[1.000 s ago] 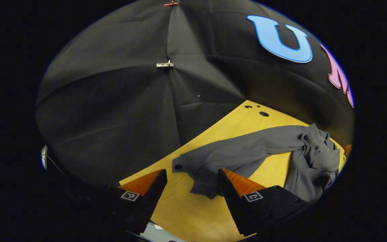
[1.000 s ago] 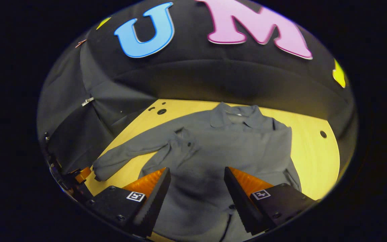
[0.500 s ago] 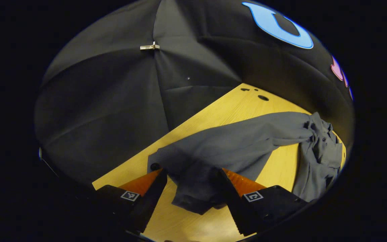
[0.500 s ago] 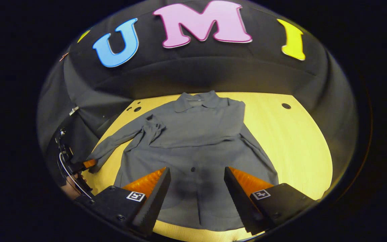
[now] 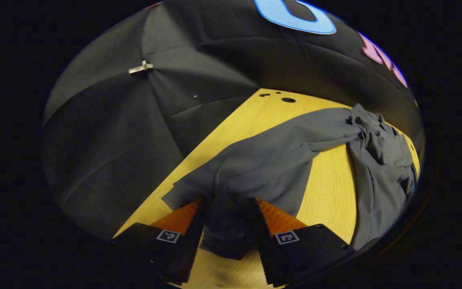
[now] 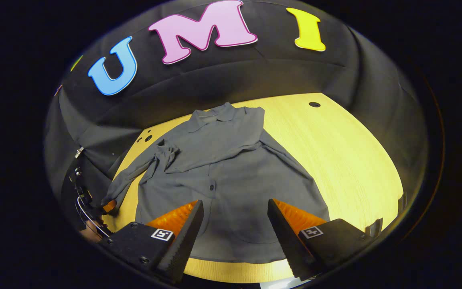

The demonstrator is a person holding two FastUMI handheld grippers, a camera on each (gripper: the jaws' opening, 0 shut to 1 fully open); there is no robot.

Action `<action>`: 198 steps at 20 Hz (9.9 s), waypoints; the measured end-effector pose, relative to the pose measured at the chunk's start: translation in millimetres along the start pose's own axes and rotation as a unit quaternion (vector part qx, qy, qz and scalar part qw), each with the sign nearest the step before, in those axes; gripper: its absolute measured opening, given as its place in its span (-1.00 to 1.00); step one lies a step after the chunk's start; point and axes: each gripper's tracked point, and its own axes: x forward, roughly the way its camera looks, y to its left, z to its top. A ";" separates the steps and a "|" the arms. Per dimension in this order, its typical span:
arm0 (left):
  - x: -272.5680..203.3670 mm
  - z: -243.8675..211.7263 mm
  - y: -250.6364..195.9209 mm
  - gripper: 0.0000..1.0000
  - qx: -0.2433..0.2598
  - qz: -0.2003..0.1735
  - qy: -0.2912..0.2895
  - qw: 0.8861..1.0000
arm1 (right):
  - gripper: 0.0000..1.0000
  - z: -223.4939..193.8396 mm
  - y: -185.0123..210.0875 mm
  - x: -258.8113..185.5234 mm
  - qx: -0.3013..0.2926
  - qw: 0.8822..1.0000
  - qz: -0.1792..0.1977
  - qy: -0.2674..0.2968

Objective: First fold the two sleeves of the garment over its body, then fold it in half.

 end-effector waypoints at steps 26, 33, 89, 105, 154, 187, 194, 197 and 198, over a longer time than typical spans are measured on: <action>-70.9 226.1 -127.8 -0.90 -0.064 -0.131 -0.172 0.974 | 0.97 27.0 -77.5 -13.6 0.037 0.998 -0.056 -0.007; -102.1 259.8 -278.0 -0.89 -0.039 -0.226 -0.179 0.957 | 0.97 31.6 -115.1 1.4 0.071 0.996 -0.058 -0.001; -140.5 -63.1 -177.8 0.93 0.037 -0.196 0.055 0.978 | 0.98 -100.3 -86.4 30.4 0.025 0.982 -0.017 0.184; -125.9 -94.3 -203.7 0.94 0.144 -0.204 0.075 0.965 | 0.94 -121.3 -64.8 36.6 -0.081 0.980 -0.075 0.163; -163.7 107.9 -276.1 -0.89 0.005 -0.263 -0.031 0.964 | -0.89 66.4 -12.3 50.3 -0.044 0.995 0.072 0.058; 46.8 287.9 -366.4 -0.89 -0.059 -0.256 -0.121 0.957 | -0.90 256.8 16.4 267.5 -0.035 0.995 0.069 -0.070; 82.5 277.2 -384.2 -0.83 -0.050 -0.240 -0.110 0.963 | -0.70 241.8 5.6 295.9 -0.044 0.997 0.039 -0.056; 85.8 266.3 -382.9 -0.70 -0.033 -0.225 -0.092 0.969 | -0.61 243.8 5.0 291.2 -0.048 0.997 0.034 -0.058; 84.4 266.9 -379.7 -0.60 -0.030 -0.218 -0.094 0.971 | -0.53 246.4 4.4 287.4 -0.049 0.996 0.033 -0.061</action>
